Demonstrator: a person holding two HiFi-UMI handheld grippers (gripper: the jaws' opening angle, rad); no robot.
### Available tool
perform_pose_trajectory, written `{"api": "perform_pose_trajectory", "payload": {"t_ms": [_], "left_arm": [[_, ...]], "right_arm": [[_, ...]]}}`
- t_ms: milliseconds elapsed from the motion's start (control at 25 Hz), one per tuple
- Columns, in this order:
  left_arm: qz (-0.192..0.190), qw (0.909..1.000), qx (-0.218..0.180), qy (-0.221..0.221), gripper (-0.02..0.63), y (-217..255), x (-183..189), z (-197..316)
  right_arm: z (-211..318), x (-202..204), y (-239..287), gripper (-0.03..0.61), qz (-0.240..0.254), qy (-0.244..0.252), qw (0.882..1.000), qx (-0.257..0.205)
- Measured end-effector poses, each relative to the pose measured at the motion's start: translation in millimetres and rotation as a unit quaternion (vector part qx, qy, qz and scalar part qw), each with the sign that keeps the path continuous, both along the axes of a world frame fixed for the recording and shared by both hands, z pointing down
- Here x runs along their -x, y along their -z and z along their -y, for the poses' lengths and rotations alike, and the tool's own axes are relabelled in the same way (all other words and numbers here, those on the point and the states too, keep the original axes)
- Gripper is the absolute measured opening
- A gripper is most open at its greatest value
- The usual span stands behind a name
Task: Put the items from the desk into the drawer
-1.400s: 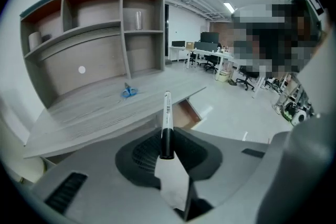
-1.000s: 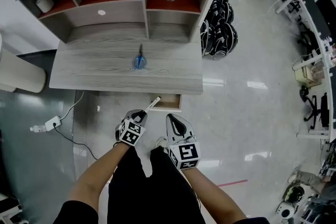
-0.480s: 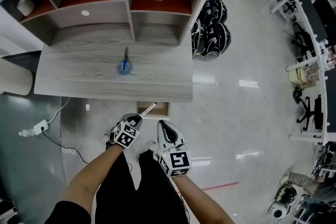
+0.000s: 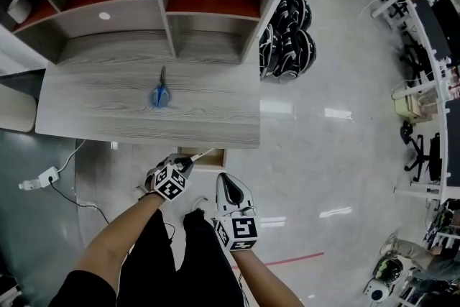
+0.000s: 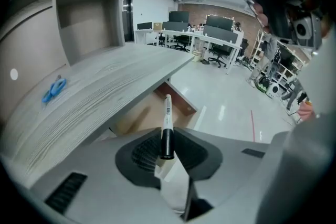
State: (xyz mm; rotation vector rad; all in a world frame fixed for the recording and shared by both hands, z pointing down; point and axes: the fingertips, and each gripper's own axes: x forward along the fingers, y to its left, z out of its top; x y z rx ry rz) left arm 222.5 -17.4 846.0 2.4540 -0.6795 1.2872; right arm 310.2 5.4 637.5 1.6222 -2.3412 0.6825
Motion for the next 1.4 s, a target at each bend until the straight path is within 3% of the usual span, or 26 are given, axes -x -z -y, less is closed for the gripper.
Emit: {"api": "perform_pose_trajectory", "payload": {"t_ms": [640, 1040, 1400], "left_arm": [[0.033, 0.9987, 0.010, -0.037, 0.083, -37, -25, 21], [0.035, 0.9992, 0.006, -0.020, 0.084, -40, -23, 26], [0.013, 0.9990, 0.022, 0.038, 0.097, -33, -13, 30]], "right_arm": [[-7, -15, -38, 0.019, 0.002, 0.001, 0.999, 0.035], [-7, -26, -38, 0.018, -0.001, -0.010, 0.999, 0.033], [-15, -22, -37, 0.018, -0.002, -0.005, 0.999, 0.034]]}}
